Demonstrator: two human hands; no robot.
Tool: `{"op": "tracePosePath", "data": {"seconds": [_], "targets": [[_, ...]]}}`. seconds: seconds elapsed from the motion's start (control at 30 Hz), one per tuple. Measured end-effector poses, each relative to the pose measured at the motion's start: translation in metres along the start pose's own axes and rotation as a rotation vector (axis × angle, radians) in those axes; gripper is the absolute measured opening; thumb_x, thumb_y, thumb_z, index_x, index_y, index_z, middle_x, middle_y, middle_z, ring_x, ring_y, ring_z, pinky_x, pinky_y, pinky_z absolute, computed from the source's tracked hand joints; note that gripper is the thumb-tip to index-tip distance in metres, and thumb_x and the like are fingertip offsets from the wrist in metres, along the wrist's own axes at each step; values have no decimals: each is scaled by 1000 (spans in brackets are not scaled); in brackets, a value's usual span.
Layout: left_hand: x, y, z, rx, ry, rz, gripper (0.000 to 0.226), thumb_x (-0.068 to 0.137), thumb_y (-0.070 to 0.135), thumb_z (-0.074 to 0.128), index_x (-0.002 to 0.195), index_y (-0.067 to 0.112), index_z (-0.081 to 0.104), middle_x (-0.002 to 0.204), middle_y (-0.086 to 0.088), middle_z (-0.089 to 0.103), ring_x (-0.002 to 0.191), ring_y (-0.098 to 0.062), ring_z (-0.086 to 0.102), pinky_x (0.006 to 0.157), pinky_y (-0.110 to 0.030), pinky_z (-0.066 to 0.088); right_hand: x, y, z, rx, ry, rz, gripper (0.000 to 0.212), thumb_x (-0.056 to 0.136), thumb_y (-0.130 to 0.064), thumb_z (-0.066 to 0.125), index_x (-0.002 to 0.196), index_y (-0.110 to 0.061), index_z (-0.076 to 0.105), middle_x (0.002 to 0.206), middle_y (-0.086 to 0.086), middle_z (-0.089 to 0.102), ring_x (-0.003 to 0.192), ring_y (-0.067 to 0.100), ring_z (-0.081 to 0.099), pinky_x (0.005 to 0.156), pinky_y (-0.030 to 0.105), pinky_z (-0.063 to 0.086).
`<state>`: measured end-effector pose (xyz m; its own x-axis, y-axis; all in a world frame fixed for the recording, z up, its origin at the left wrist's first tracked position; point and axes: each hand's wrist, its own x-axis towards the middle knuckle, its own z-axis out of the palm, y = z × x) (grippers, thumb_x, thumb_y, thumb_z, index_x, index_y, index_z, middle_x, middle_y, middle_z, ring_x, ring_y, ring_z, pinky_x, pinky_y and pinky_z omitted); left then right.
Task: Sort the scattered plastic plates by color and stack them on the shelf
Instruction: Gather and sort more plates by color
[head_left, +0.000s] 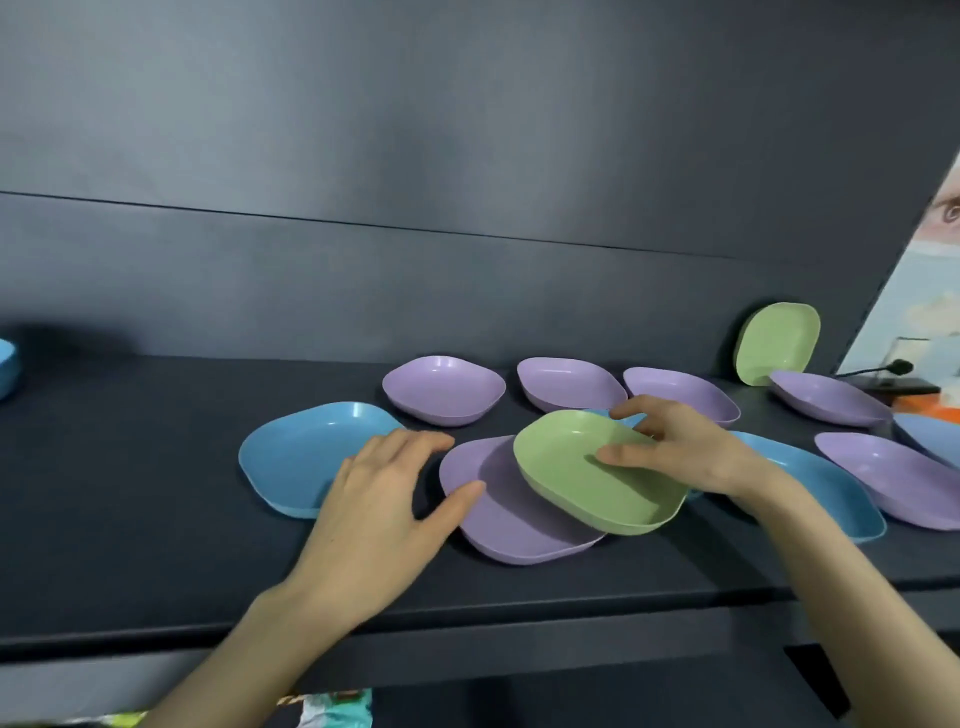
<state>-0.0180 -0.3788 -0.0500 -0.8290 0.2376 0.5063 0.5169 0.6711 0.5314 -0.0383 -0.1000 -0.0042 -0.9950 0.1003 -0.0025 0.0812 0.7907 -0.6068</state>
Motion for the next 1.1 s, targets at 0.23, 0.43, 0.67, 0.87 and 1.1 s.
{"op": "tracePosePath", "data": {"seconds": [0.23,0.43,0.67,0.87,1.1], "targets": [[-20,30,22,-65,211,-257,39,81,49,61,109,24,52,86,11,54,77,-7,53,74,-29,44,2,14,-4,145,-39,-93,26,76,-24,76,98,-19,64,90,-3,66,81,15,62,68,24,47],[-13,40,30,-45,190,-489,45,85,49,59,114,17,46,72,6,60,83,-21,60,73,-33,41,1,25,1,476,192,-118,19,82,-16,69,97,-4,64,90,7,64,79,21,54,70,32,43],[-11,42,40,34,130,-640,59,73,51,69,116,18,44,87,0,64,96,-26,58,73,-32,38,-5,27,8,606,388,-198,10,87,-15,63,94,-14,56,80,-5,59,80,22,53,71,31,42],[-11,48,35,-59,154,-638,38,75,26,76,108,16,58,70,2,64,86,-25,61,72,-30,41,-12,29,15,666,458,-247,13,90,-17,58,100,-20,52,85,-13,59,87,21,56,77,32,45],[-22,39,32,-264,287,-544,24,85,39,57,93,17,60,88,-2,69,87,-27,64,82,-46,51,-15,29,16,717,513,-315,14,92,-19,54,105,-17,50,90,-9,58,89,19,55,69,26,43]]}}
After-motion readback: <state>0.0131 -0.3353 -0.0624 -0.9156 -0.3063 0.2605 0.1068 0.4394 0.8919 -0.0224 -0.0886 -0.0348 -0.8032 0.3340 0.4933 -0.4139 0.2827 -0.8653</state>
